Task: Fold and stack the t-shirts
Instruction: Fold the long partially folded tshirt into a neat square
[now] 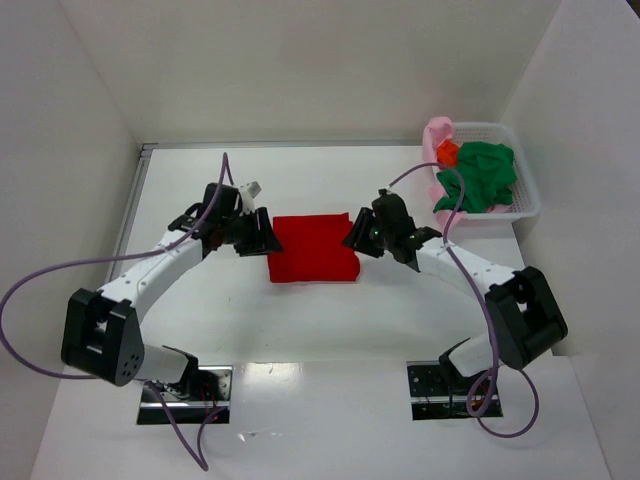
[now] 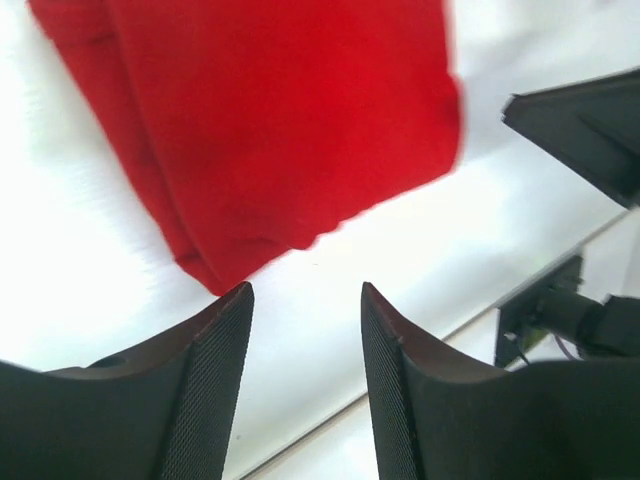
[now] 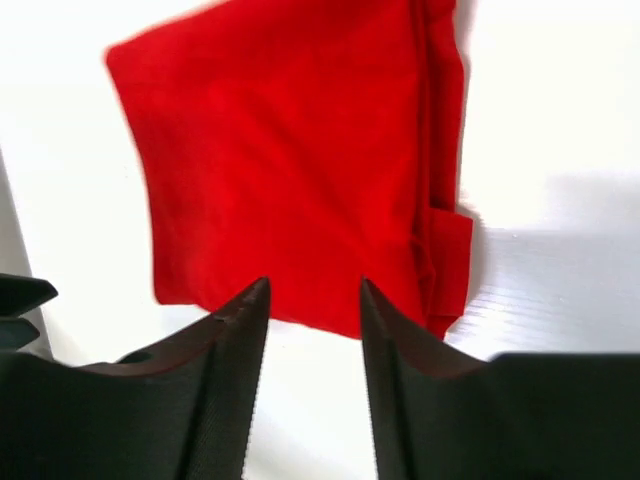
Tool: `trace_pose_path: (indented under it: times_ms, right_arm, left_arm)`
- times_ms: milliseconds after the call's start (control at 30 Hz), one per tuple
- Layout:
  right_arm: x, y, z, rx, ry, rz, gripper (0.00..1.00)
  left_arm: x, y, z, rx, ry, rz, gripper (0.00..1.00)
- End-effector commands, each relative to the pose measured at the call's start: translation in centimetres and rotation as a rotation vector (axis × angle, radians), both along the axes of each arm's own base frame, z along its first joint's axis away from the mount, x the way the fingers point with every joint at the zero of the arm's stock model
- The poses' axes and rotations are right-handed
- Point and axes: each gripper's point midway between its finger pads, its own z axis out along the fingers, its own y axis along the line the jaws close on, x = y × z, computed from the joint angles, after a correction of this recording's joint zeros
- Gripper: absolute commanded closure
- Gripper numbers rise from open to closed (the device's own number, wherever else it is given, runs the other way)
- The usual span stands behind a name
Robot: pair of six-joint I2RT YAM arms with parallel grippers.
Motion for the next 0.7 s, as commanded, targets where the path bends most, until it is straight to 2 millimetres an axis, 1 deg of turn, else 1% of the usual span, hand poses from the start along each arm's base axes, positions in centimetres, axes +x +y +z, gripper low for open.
trace_pose_path:
  times_ms: [0, 33, 67, 100, 133, 167, 200, 233, 267, 300, 333, 367, 433, 467, 533, 600, 633, 667]
  right_arm:
    - [0.0, -0.6, 1.9, -0.019, -0.060, -0.014, 0.52]
    - [-0.3, -0.8, 1.5, -0.024, -0.051, -0.014, 0.48]
    - [-0.7, -1.1, 0.9, -0.041, -0.036, -0.008, 0.47]
    - [-1.4, -1.2, -0.3, -0.050, -0.005, 0.001, 0.47]
    - [-1.8, -1.2, -0.8, -0.048, 0.010, 0.011, 0.45]
    - [-2.1, -1.4, -1.6, -0.058, 0.029, 0.012, 0.44]
    - [-2.6, -1.7, -2.3, -0.068, 0.047, 0.012, 0.44]
    - [-2.9, -1.9, -2.7, -0.078, 0.051, 0.019, 0.44]
    - [-2.9, -1.9, -2.7, -0.078, 0.051, 0.019, 0.44]
    - [-3.3, -2.1, -3.6, -0.090, 0.072, 0.019, 0.44]
    - [-3.6, -2.3, -4.0, -0.096, 0.083, 0.020, 0.44]
    - [-3.7, -2.3, -4.0, -0.101, 0.080, 0.026, 0.44]
    - [-3.7, -2.1, -4.6, -0.100, 0.094, 0.034, 0.44]
    - [-3.5, -2.0, -4.4, -0.095, 0.085, 0.034, 0.46]
    - [-3.5, -1.8, -4.9, -0.091, 0.095, 0.041, 0.46]
    - [-3.8, -1.5, -4.9, -0.075, 0.098, 0.056, 0.47]
    - [-3.8, -1.3, -5.2, -0.068, 0.104, 0.064, 0.49]
    - [-3.9, -1.3, -5.5, -0.072, 0.112, 0.064, 0.49]
  left_arm:
    - [-2.3, -0.1, -0.2, -0.034, 0.036, -0.012, 0.44]
    - [-2.8, 0.1, -1.0, -0.028, 0.058, -0.012, 0.44]
    - [-3.2, 0.2, -1.2, -0.033, 0.064, -0.003, 0.44]
    - [-3.6, 0.3, -1.9, -0.027, 0.081, -0.002, 0.44]
    - [-4.3, 0.5, -2.8, -0.022, 0.115, 0.006, 0.44]
    - [-4.5, 0.7, -3.4, 0.003, 0.116, 0.013, 0.44]
    - [-4.4, 0.8, -3.5, 0.009, 0.119, 0.030, 0.44]
    - [-4.7, 0.9, -4.0, 0.021, 0.132, 0.038, 0.44]
    - [-4.5, 1.0, -4.2, 0.030, 0.130, 0.045, 0.44]
    - [-4.3, 1.1, -4.9, 0.037, 0.137, 0.059, 0.44]
    - [-4.3, 0.8, -4.8, 0.034, 0.127, 0.050, 0.44]
    - [-3.9, 0.8, -5.5, 0.042, 0.140, 0.066, 0.44]
    - [-3.7, 0.7, -6.1, 0.047, 0.152, 0.067, 0.49]
    - [-3.6, 0.6, -6.9, 0.061, 0.162, 0.064, 0.52]
    - [-3.5, 0.5, -7.5, 0.066, 0.174, 0.064, 0.56]
    - [-4.0, 0.2, -8.7, 0.092, 0.201, 0.049, 0.57]
    - [-3.4, 0.2, -8.7, 0.099, 0.188, 0.056, 0.59]
    - [-3.8, 0.0, -9.2, 0.108, 0.206, 0.046, 0.59]
